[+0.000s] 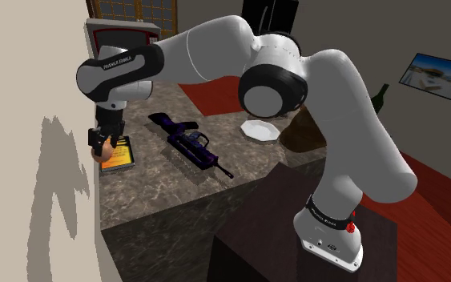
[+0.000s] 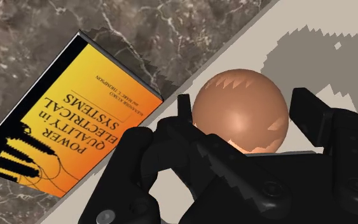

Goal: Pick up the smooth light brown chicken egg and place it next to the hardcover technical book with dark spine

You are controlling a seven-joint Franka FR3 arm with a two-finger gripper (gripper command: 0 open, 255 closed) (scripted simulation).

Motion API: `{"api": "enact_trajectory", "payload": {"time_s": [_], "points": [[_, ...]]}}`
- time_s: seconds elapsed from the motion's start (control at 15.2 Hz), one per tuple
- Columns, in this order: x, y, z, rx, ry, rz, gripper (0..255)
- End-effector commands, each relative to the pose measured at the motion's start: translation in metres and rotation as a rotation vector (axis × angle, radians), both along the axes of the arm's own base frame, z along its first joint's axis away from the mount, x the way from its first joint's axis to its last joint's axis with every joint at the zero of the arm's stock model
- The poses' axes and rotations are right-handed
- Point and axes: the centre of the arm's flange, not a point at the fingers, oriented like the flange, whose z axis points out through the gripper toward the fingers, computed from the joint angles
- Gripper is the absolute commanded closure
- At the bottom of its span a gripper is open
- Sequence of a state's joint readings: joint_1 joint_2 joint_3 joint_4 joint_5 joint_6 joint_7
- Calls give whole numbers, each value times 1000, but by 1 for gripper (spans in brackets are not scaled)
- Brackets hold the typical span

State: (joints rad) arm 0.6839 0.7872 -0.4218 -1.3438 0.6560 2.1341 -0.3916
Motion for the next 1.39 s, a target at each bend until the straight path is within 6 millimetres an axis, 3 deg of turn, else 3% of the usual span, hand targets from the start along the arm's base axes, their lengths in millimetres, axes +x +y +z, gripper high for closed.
{"api": "enact_trajectory", "payload": {"time_s": [0.0,1.32], "points": [[0,1,-11,0,-1,0,255],[0,1,-113,0,-1,0,255]]}}
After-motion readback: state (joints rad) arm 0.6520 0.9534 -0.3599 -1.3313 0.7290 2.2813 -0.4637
